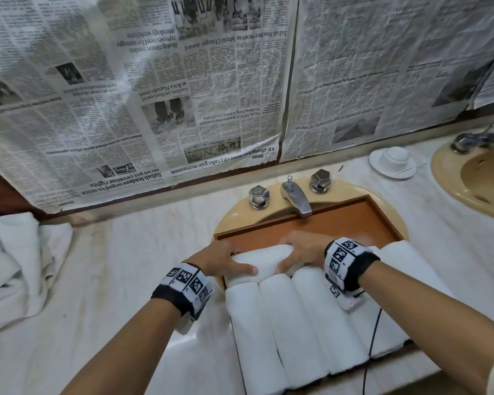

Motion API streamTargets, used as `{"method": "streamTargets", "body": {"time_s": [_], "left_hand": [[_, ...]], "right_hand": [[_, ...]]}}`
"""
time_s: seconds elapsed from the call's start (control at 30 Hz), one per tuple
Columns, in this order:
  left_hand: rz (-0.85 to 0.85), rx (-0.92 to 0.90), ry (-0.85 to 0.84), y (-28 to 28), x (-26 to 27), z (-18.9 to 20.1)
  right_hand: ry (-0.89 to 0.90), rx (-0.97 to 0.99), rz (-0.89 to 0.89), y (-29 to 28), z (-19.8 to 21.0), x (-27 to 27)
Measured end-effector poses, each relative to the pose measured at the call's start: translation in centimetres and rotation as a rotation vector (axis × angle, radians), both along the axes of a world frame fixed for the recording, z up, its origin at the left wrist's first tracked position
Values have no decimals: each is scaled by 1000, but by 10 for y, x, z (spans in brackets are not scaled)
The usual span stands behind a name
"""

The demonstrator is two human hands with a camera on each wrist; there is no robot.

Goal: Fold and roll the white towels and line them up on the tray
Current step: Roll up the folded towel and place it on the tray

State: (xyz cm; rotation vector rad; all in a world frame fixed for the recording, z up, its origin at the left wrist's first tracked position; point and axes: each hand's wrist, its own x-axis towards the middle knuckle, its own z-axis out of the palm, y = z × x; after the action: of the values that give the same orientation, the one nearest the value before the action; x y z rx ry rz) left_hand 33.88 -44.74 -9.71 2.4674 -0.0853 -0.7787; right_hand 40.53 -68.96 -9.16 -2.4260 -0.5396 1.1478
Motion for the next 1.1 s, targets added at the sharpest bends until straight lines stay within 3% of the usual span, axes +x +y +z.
{"method": "streamTargets", "body": {"time_s": [0.6,0.8,1.1], "left_hand": [[75,-39,-130,1,-33,-16],[148,-97,-255,2,-48,-23],[206,-140,-254,-3,-60,-28]], "right_hand": [[-44,-53,77,2,2,-11],[-253,-34,136,2,4,-19],[-210,-126,147,-2,-6,-39]]}}
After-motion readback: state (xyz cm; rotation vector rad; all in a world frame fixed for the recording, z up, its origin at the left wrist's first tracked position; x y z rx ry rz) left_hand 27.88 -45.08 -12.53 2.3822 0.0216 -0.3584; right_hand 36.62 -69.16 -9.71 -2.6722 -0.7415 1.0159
